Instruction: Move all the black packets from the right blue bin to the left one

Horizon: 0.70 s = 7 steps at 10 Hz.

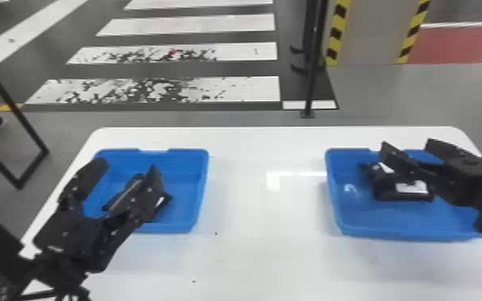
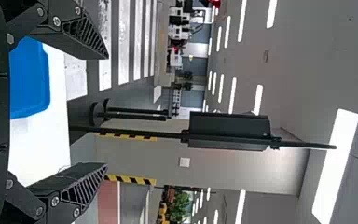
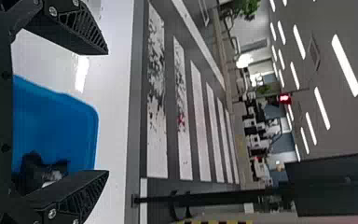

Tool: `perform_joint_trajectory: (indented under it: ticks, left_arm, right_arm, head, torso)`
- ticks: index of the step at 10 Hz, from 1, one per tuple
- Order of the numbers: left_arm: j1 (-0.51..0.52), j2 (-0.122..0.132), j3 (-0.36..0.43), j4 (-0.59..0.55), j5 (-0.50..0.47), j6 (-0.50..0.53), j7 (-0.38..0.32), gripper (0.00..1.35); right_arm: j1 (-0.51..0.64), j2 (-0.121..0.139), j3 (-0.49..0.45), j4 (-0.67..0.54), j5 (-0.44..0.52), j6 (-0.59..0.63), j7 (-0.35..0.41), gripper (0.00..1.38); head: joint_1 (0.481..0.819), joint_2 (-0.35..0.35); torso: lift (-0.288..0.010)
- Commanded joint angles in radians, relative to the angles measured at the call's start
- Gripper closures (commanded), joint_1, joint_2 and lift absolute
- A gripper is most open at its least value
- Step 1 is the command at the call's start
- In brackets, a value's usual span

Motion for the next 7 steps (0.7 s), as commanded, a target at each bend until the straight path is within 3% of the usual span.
perform_joint_trajectory:
  ticks: [1,2,3,7]
  left_arm:
    - [0.033,-0.004,-0.007,-0.026,0.017,0.062,-0.020,0.23]
    - [0.028,-0.003,-0.019,-0.026,0.021,0.067,-0.027,0.23]
    - [0.025,0.001,-0.021,-0.026,0.023,0.067,-0.029,0.23]
    - [0.023,0.004,-0.019,-0.026,0.025,0.072,-0.030,0.23]
  right_arm:
    - [0.027,0.019,-0.015,-0.016,0.032,0.004,-0.094,0.13]
    - [0.027,0.039,-0.013,-0.003,0.072,-0.037,-0.162,0.13]
    - [-0.010,0.042,0.007,0.082,0.078,-0.077,-0.197,0.13]
    - [-0.194,0.033,0.053,0.431,0.044,-0.135,-0.176,0.05]
  head:
    - [0.695,0.021]
    - [0.695,-0.029]
    - [0.695,-0.066]
    - [0.695,-0.096]
  torso:
    - [-0.140]
    - [-0.140]
    - [-0.140]
    - [-0.140]
